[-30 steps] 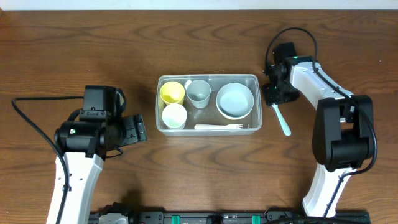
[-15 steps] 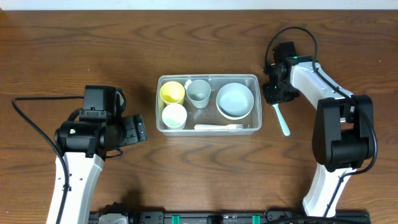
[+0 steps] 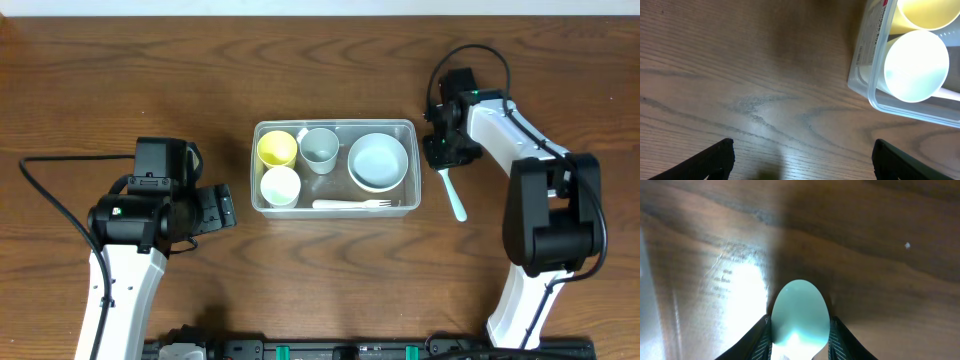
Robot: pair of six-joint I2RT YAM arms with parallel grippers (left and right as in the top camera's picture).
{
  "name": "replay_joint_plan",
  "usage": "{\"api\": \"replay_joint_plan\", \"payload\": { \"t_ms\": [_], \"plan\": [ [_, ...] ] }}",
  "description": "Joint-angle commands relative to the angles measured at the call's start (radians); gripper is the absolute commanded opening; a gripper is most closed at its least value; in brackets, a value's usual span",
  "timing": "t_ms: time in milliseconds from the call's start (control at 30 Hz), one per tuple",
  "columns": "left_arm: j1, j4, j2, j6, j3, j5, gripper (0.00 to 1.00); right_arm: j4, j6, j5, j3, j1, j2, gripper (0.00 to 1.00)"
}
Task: Pack container
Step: 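Place the spoon in the container beside the fork and release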
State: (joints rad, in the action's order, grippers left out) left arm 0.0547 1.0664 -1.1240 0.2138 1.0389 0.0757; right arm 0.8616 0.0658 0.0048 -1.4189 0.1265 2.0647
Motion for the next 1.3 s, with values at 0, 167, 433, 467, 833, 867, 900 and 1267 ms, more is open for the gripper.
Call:
{"api": "replay_joint_plan", "payload": {
  "t_ms": [0,167,433,467,833,867,900,1267],
  "plan": [
    [-0.004,0.002,0.001,0.009,0.000,0.003,0.88,0.011,-0.020,0.014,-0.007,-0.010,-0.141,0.01],
    [-0.004,0.002,0.001,0.009,0.000,0.003,0.88,0.025,0.059,0.066,-0.007,0.026,-0.343,0.01],
    [-0.004,0.002,0.001,0.009,0.000,0.003,0.88,0.053,0.359,0.003,-0.007,0.241,-0.510,0.01],
    [-0.004,0.002,0.001,0.009,0.000,0.003,0.88,0.056,0.397,-0.013,-0.007,0.275,-0.510,0.01],
    [-0.004,0.002,0.001,0.009,0.000,0.003,0.88,0.032,0.520,-0.050,-0.006,0.542,-0.412,0.02],
    [-0.004,0.002,0.001,0.009,0.000,0.003,0.88,0.032,0.531,-0.058,-0.006,0.551,-0.402,0.02],
    [-0.004,0.002,0.001,0.009,0.000,0.003,0.88,0.032,0.542,-0.066,-0.006,0.560,-0.389,0.03],
    [-0.004,0.005,0.001,0.009,0.000,0.003,0.88,0.041,0.533,-0.066,-0.006,0.576,-0.348,0.28]
  ]
}}
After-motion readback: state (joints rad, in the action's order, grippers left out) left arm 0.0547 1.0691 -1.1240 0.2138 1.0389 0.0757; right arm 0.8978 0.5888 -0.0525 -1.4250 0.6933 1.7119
